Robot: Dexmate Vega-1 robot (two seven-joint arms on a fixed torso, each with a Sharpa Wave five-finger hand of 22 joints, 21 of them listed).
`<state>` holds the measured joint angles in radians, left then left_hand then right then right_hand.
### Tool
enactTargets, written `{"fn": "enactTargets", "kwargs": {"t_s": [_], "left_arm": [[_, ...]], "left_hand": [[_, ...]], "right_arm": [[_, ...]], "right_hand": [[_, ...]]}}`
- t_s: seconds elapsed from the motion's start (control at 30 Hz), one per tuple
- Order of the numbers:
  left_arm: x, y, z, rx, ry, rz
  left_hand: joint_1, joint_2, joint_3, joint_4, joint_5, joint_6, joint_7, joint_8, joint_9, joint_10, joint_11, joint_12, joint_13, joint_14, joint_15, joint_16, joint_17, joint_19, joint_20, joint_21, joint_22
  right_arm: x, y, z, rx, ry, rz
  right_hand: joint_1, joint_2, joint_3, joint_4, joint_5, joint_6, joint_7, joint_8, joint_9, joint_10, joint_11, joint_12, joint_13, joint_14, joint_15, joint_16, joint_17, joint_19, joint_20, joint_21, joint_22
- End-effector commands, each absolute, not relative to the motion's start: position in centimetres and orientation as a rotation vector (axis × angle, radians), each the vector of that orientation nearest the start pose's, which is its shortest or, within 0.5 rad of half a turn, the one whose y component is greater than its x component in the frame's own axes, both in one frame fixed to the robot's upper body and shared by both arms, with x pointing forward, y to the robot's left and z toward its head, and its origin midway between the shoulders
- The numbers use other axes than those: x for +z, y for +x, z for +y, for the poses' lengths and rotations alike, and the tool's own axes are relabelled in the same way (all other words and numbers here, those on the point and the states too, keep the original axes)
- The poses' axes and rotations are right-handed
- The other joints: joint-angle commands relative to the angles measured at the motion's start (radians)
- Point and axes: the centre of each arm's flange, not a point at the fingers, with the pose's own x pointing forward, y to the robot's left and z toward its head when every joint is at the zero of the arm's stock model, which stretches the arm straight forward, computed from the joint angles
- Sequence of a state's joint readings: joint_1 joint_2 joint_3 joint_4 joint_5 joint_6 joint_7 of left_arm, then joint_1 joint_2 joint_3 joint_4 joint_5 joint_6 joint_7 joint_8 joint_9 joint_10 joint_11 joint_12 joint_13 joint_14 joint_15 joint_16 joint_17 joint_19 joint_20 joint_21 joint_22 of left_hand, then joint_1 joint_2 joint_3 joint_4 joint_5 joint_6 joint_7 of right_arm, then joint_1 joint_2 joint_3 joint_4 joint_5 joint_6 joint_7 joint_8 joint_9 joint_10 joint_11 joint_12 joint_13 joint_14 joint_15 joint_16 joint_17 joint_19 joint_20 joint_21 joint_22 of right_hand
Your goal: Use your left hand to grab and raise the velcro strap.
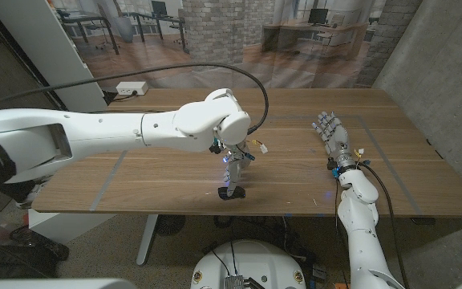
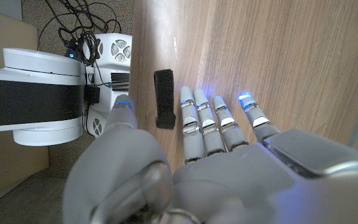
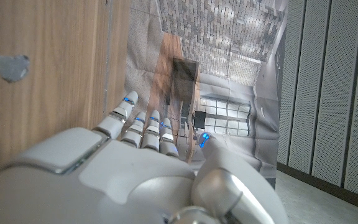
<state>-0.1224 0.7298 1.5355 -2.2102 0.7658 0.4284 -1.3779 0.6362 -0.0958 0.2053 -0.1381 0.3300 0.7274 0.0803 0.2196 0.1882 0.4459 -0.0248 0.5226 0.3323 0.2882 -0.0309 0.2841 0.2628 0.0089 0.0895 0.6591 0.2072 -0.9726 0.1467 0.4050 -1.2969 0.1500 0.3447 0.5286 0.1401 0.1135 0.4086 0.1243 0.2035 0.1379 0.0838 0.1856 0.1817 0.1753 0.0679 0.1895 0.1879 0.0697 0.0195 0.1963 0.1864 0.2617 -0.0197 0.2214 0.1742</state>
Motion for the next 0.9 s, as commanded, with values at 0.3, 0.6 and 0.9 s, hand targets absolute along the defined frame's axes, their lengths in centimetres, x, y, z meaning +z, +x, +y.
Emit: {"fn": "enactTargets", "kwargs": {"t_s": [0.3,0.6,0.9], "left_arm": [[0.4,46.6,3.3,-0.762,2.542,0.064],[0.1,47.0,3.5,-0.784,2.535,0.082],[-0.5,47.5,3.8,-0.760,2.552,0.086]], "left_hand": [[0.007,0.012,0.000,0.011,0.002,0.021,0.001,-0.004,0.003,0.010,-0.003,0.013,0.004,0.011,-0.004,-0.003,0.005,0.007,0.006,0.005,0.002],[0.006,0.016,-0.001,0.014,0.000,0.034,0.006,-0.005,0.003,0.015,-0.002,0.018,0.005,0.017,-0.007,-0.001,0.006,0.012,0.004,0.008,0.002],[0.012,0.020,0.000,0.013,-0.001,0.038,0.002,-0.008,0.003,0.016,-0.003,0.021,0.007,0.020,-0.007,-0.002,0.007,0.014,0.003,0.009,0.003]], "right_arm": [[-9.9,61.9,-31.7,0.144,0.224,-0.724],[-9.8,62.1,-31.6,0.144,0.223,-0.722],[-9.8,62.3,-31.7,0.142,0.220,-0.720]], "right_hand": [[-0.008,-0.003,-0.002,0.000,0.005,0.006,-0.001,0.007,0.002,0.006,0.000,0.007,0.004,0.013,0.001,-0.002,0.002,0.011,-0.001,-0.003,0.004],[-0.008,-0.003,-0.002,-0.001,0.006,0.009,-0.001,0.008,0.002,0.008,0.000,0.008,0.004,0.015,0.001,-0.002,0.002,0.012,-0.001,-0.004,0.004],[-0.008,-0.003,-0.003,-0.001,0.006,0.010,-0.002,0.008,0.002,0.010,0.000,0.008,0.004,0.018,0.002,-0.001,0.002,0.012,-0.001,-0.005,0.004]]}}
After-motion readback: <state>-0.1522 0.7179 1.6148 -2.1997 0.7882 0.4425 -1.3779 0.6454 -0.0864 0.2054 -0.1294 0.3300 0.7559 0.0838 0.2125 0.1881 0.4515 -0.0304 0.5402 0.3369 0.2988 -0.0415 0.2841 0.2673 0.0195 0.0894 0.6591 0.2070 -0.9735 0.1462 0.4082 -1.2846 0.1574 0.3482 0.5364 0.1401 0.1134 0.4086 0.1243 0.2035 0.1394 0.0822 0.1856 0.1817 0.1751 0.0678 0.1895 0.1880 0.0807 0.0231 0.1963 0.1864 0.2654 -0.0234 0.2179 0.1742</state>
